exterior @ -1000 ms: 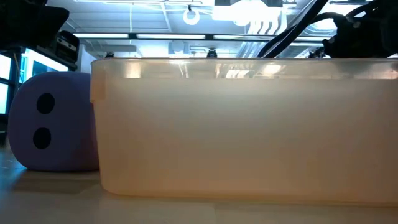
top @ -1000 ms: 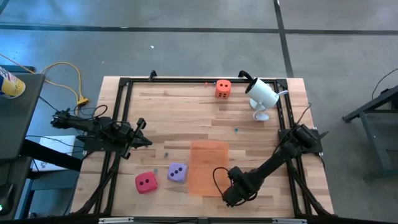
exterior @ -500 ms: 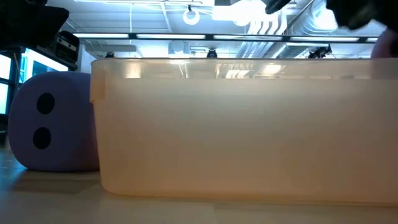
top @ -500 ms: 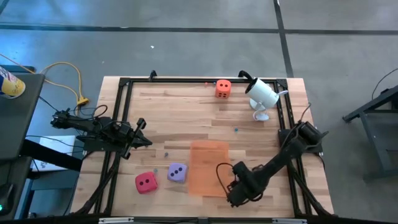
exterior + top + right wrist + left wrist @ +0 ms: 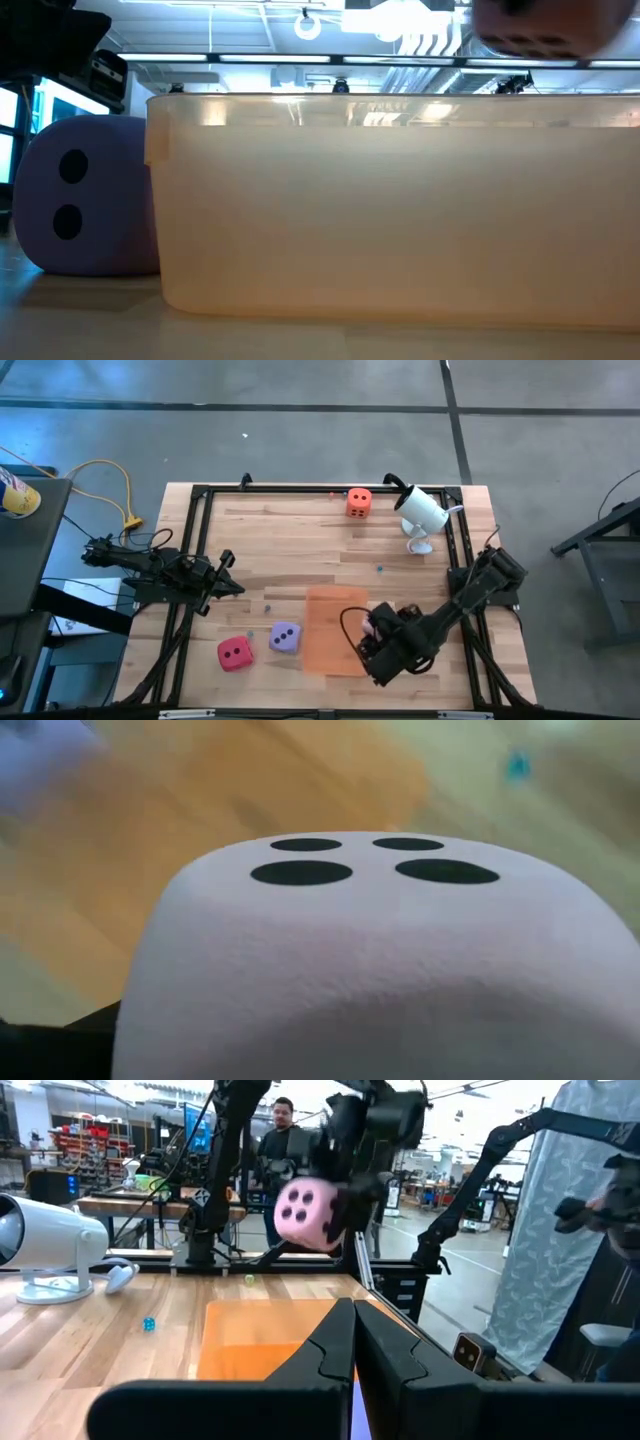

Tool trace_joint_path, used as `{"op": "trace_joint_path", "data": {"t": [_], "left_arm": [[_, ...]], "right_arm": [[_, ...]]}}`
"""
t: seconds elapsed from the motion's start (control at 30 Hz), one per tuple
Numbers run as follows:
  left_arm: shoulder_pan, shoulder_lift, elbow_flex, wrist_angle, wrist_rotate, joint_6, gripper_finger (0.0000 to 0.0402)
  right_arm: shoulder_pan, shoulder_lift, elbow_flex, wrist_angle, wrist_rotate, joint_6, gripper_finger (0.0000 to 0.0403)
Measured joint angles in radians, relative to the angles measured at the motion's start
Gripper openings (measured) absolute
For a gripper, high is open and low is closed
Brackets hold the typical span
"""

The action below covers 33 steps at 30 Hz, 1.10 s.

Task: Pick & Place Dice
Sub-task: Put the large pink dice into the orange bin

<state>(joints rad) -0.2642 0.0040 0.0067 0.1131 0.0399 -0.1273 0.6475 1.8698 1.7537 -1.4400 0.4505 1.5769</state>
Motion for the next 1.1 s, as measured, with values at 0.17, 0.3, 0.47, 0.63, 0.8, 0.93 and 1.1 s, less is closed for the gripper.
{"op": "trace_joint_path", "data": {"t": [0.17,0.3,0.47,0.63,0.8,0.93,1.1], "left_arm": [[0.000,0.000,0.000,0.000,0.000,0.000,0.0000],[0.000,0.000,0.000,0.000,0.000,0.000,0.0000],[0.000,0.000,0.000,0.000,0.000,0.000,0.0000],[0.000,0.000,0.000,0.000,0.000,0.000,0.0000],[0.000,0.000,0.000,0.000,0.000,0.000,0.0000],[0.000,0.000,0.000,0.000,0.000,0.000,0.0000],[0.000,0.000,0.000,0.000,0.000,0.000,0.0000]], "right_arm": [[-0.052,0.000,0.094,0.031,0.062,-0.184,0.0353],[-0.122,0.000,0.121,0.114,0.063,-0.362,0.0353],[-0.218,0.000,0.121,0.273,0.000,-0.599,0.0353],[-0.285,0.000,0.121,0.373,-0.040,-0.783,0.0353],[-0.322,0.001,0.121,0.367,-0.052,-0.826,0.0353],[-0.340,0.002,0.119,0.359,-0.070,-0.841,0.0353],[-0.357,0.003,0.098,0.359,-0.087,-0.841,0.0353]]}}
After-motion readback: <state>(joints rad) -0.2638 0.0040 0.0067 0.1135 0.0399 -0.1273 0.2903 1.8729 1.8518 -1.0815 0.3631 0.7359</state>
